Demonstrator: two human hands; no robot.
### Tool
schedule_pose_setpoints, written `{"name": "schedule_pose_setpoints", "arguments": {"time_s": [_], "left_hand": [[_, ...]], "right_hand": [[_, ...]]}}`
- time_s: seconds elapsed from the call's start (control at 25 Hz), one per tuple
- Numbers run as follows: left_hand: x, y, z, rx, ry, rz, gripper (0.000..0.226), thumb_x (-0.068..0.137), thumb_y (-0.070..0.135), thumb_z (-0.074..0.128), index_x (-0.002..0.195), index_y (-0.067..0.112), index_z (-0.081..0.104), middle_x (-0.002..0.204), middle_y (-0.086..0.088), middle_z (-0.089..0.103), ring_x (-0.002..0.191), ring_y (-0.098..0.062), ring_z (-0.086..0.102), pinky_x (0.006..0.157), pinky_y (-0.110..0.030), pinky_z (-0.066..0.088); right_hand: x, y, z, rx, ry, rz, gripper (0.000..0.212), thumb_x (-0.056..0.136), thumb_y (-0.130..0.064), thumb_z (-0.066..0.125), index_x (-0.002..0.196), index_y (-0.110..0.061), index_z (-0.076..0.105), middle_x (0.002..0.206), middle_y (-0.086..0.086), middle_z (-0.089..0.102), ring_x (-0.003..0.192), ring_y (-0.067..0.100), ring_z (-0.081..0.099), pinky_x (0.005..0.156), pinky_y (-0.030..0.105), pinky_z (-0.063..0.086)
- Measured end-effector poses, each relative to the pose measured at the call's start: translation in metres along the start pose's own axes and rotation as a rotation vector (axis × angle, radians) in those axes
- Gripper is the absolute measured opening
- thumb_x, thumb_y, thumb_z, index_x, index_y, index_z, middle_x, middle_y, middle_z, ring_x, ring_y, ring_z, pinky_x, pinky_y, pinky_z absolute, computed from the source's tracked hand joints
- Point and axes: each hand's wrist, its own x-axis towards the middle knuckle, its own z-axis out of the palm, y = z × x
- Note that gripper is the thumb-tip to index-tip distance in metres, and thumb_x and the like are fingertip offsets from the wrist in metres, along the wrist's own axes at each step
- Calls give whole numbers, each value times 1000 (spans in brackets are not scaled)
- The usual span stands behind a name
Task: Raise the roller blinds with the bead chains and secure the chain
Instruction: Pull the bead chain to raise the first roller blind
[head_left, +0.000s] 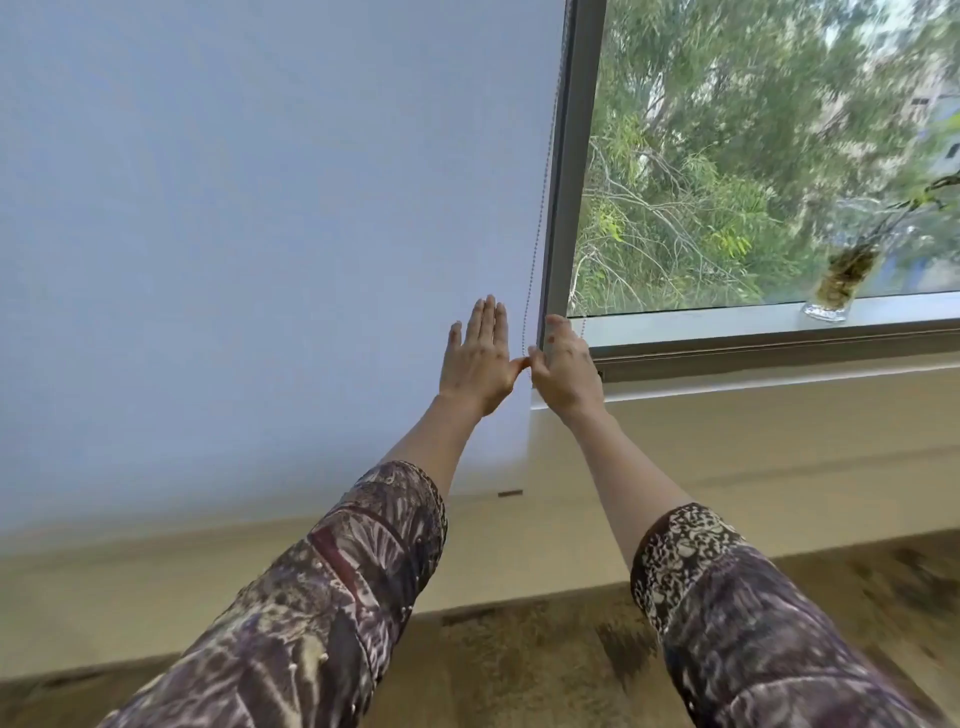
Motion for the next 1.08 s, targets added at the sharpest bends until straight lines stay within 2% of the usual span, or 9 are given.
{"name": "schedule_pose_setpoints", "arguments": {"time_s": [0.16,0.32,0.52,0.64,0.8,0.84,0.92,1.0,1.08], "left_hand": [[15,10,27,-12,-39,-16,72,100,48,31,153,5,8,164,-12,9,152,-23,8,119,-48,19],[36,18,41,-41,77,-60,59,100,33,45,150,8,26,156,-8,36,143,-23,34,106,-41,36],[65,32,47,-475,137,-376,49,95,31,56,140,14,46,132,-6,61,122,-27,56,93,-43,49],[80,39,45,-702,196,-532,33,92,35,59,123,22,63,113,1,73,106,-24,66,82,-36,52],[88,50,48,-713,221,-597,21,88,37,56,92,29,75,89,2,77,85,-26,67,69,-33,53],[86,54,49,-718,224,-595,21,87,37,55,91,30,75,88,4,77,83,-25,67,68,-33,53],[81,62,52,-685,259,-571,24,85,36,52,89,30,75,85,5,77,80,-24,67,62,-30,49],[75,70,56,-623,307,-545,24,83,33,51,84,26,74,80,1,76,76,-27,66,54,-26,37],[71,71,59,-596,314,-550,18,84,28,55,81,24,73,75,-2,75,74,-31,64,50,-23,28]], "right_hand": [[25,28,8,40,-60,88,43,89,-21,51,130,-14,42,126,7,58,112,28,56,90,40,47],[58,52,12,155,-82,139,30,90,-12,44,119,-10,53,115,10,64,105,30,59,88,37,45],[90,62,17,318,-112,115,22,92,-13,49,109,-8,63,101,11,69,93,24,62,78,25,43],[103,58,15,392,-90,69,20,93,-16,51,106,-10,65,96,9,69,84,17,59,68,15,38],[120,46,7,516,-20,1,20,94,-17,52,104,-6,66,95,12,71,81,17,62,61,4,41],[124,39,4,571,-11,-14,20,95,-18,52,103,-6,66,95,11,71,85,20,65,64,4,44],[130,22,-2,715,-11,-28,20,96,-20,51,102,-8,65,93,9,72,89,21,69,77,22,52],[135,4,-8,849,21,-53,19,97,-21,47,99,-13,64,85,7,71,80,19,70,72,33,54],[138,-6,-11,948,71,-77,23,99,-21,43,93,-14,63,69,6,65,63,19,64,59,33,51]]}}
